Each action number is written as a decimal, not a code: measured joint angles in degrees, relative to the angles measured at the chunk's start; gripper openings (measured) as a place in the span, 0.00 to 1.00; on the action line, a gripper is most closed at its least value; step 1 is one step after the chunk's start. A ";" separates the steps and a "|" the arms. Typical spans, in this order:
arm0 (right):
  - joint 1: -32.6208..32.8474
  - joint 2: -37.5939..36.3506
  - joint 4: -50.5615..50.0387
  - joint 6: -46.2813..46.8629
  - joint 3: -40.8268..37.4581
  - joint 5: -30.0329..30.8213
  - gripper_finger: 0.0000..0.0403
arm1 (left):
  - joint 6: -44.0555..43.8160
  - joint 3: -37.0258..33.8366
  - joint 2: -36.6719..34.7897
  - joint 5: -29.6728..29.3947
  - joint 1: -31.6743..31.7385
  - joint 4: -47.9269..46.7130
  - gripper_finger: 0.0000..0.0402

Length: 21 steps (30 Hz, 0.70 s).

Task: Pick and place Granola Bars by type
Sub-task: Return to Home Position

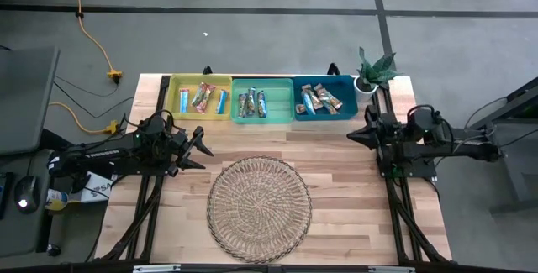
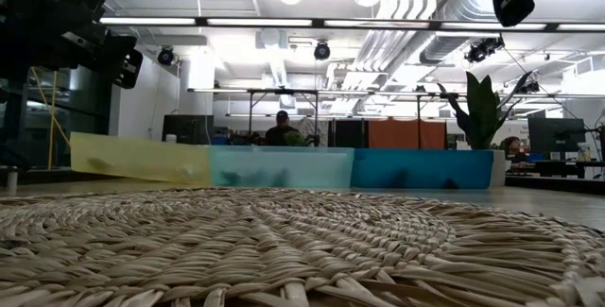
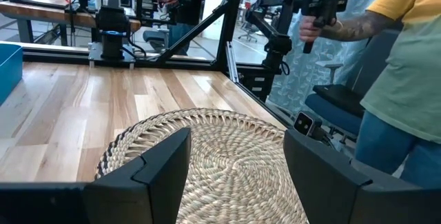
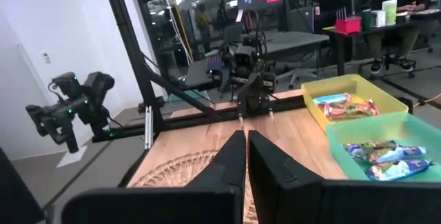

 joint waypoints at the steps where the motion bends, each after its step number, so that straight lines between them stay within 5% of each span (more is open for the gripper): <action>1: 0.00 -0.62 -0.16 -0.20 -0.53 0.00 0.00 | 0.02 0.00 0.00 0.01 -0.01 0.00 0.57; 21: -0.02 -16.14 3.25 3.32 -15.63 2.24 0.00 | 0.01 0.00 0.00 0.00 -0.02 0.00 0.57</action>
